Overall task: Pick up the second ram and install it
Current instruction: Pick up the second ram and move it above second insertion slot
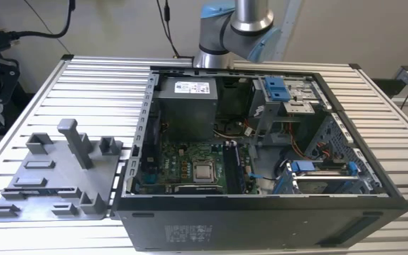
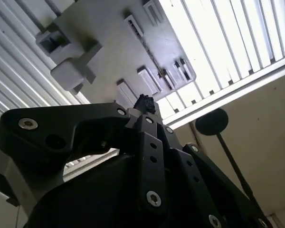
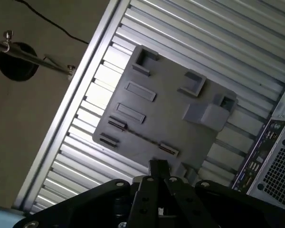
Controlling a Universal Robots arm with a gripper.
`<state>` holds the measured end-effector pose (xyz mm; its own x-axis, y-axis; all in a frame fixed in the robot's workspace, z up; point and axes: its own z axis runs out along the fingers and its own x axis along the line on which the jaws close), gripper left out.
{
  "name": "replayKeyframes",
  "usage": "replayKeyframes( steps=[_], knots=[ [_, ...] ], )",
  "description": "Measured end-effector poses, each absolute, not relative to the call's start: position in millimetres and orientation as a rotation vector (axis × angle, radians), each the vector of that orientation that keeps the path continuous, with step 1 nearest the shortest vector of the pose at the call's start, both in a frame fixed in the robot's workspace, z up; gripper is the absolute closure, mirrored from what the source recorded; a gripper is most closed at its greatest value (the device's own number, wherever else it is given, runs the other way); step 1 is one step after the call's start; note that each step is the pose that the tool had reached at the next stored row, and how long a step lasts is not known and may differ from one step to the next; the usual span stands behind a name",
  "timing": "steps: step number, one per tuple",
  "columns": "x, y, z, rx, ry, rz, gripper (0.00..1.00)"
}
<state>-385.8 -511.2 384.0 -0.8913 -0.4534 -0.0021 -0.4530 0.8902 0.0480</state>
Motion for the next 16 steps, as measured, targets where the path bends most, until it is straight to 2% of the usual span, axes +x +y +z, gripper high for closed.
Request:
replayKeyframes(
  steps=[16],
  knots=[
    [-385.8, -511.2, 384.0, 1.098, -2.927, -0.071, 0.89]
  ],
)
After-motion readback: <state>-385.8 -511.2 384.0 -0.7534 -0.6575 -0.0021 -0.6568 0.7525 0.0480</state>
